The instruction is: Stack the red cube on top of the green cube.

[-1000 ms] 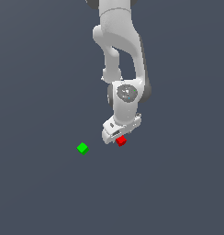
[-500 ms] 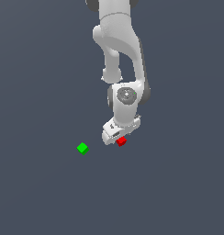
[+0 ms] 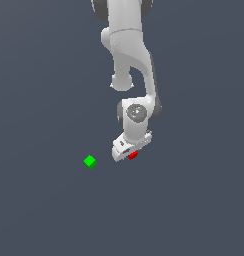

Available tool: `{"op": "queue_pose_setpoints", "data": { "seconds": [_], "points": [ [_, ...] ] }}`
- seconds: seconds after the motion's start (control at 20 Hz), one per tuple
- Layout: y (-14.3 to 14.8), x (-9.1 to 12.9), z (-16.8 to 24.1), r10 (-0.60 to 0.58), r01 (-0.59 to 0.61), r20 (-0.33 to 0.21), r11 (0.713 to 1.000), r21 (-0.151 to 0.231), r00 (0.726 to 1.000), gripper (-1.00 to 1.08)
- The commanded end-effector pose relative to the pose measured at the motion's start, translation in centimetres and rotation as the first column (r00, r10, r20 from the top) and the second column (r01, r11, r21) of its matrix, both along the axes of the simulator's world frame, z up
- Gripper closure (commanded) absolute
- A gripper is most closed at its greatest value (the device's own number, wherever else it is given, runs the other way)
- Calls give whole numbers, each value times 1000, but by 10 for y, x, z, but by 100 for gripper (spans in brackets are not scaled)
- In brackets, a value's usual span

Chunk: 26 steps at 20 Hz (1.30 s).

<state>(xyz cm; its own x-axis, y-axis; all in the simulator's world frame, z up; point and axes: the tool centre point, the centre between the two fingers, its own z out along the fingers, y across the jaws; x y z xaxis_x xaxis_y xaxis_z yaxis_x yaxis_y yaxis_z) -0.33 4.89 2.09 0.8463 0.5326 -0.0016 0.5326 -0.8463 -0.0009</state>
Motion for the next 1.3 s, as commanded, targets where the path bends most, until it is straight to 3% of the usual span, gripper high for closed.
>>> {"op": "queue_pose_setpoints", "data": {
  "seconds": [0.0,0.7,1.25],
  "points": [
    [0,1,-1,0,0,2,1000,0,1000,108],
    [0,1,4,0,0,2,1000,0,1000,108],
    [0,-1,65,0,0,2,1000,-1,1000,108]
  ]
}}
